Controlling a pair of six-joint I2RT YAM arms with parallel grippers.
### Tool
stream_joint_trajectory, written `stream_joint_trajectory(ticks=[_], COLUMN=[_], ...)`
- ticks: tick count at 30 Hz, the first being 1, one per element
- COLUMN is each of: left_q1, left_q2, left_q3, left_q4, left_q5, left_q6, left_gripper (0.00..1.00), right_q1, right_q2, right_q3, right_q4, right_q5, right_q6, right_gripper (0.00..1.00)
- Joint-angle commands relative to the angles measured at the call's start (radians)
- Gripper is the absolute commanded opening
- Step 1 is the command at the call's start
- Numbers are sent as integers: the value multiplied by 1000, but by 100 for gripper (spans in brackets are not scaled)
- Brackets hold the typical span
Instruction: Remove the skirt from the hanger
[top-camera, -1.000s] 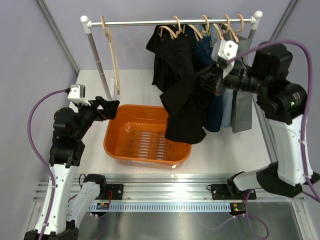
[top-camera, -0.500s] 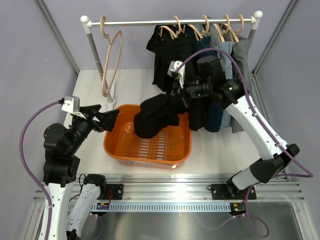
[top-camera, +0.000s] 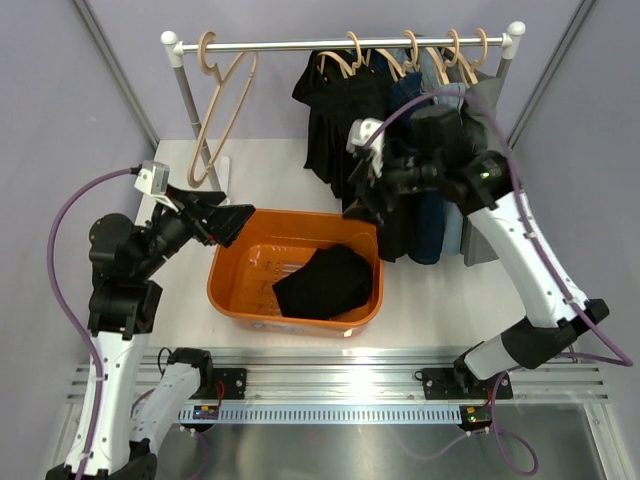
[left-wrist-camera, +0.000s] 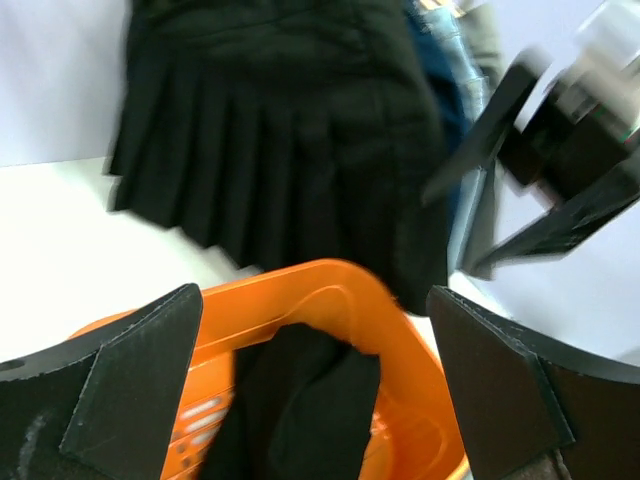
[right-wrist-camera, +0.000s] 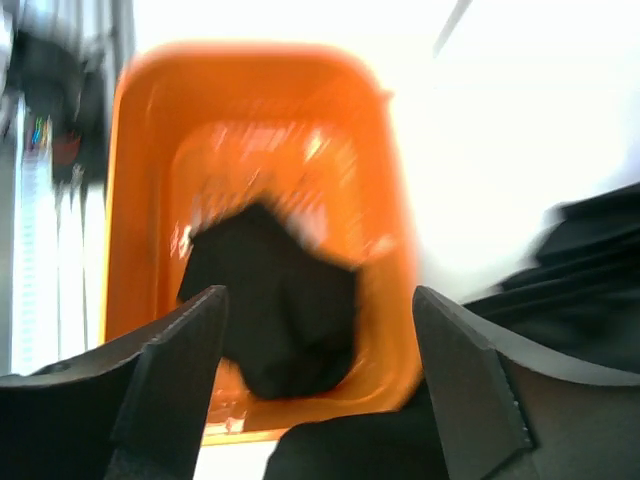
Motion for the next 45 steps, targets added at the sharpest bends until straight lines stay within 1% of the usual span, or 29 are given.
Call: stream_joint_trajectory(ticks=[1, 3, 4, 6, 7, 8, 9, 10, 12, 13, 16, 20, 21, 24, 27, 28, 30, 31, 34, 38, 40, 41, 44, 45], left_q1=[-28, -70, -123, -188, -222, -280, -300, -322, -329, -331, -336, -339, -340, -340, -340, -342, -342, -342, -342, -342, -340, -342, -340, -342], left_q2=[43, 62, 71, 114, 129, 141, 161, 168, 178, 180, 183, 188, 188, 180, 169, 168, 165, 165, 166, 177, 181, 181, 181, 181], left_q3=[39, 43, 59, 77, 88, 97, 106, 106, 94, 89, 82, 77, 74, 68, 59, 56, 50, 48, 46, 49, 51, 53, 51, 50], left_q4=[109, 101, 92, 63, 49, 42, 39, 45, 71, 75, 86, 88, 86, 78, 72, 75, 74, 72, 74, 75, 78, 78, 77, 77], left_q5=[98, 75, 52, 18, -25, -45, -59, -68, -70, -71, -79, -82, -85, -97, -105, -110, -113, -113, -116, -111, -110, -110, -111, -111], left_q6=[-96, -84, -77, -51, -39, -28, -19, -19, -34, -37, -45, -53, -51, -51, -53, -51, -53, -51, -51, -45, -44, -42, -37, -36], left_gripper=[99, 99, 99, 99, 99, 99, 99, 99, 99, 99, 99, 99, 99, 99, 99, 99, 99, 99, 99, 99, 99, 99, 99, 99], right_q1=[-67, -96, -121, -147, -159, -181, -184, -185, -184, -182, -170, -149, -143, -126, -127, -127, -127, -126, -126, -126, -126, -126, -127, -126], right_q2=[-21, 17, 43, 150, 183, 222, 226, 226, 220, 223, 257, 322, 332, 356, 390, 396, 408, 410, 412, 419, 419, 415, 399, 395], right_q3=[224, 296, 418, 567, 683, 712, 717, 686, 651, 630, 623, 622, 617, 577, 560, 556, 543, 531, 511, 500, 497, 496, 490, 484], right_q4=[58, 92, 65, 14, -15, -11, 6, 52, 101, 130, 155, 189, 199, 253, 271, 275, 281, 290, 310, 322, 330, 334, 356, 363], right_q5=[16, 85, 107, 168, 191, 216, 271, 311, 372, 384, 464, 518, 554, 607, 618, 621, 624, 622, 624, 636, 645, 650, 645, 644], right_q6=[136, 235, 310, 384, 460, 497, 528, 586, 665, 729, 798, 786, 765, 745, 733, 728, 726, 720, 708, 699, 693, 688, 645, 622], right_gripper=[83, 85, 84, 84, 83, 83, 83, 84, 84, 84, 80, 78, 77, 76, 72, 67, 65, 60, 53, 50, 51, 58, 73, 80])
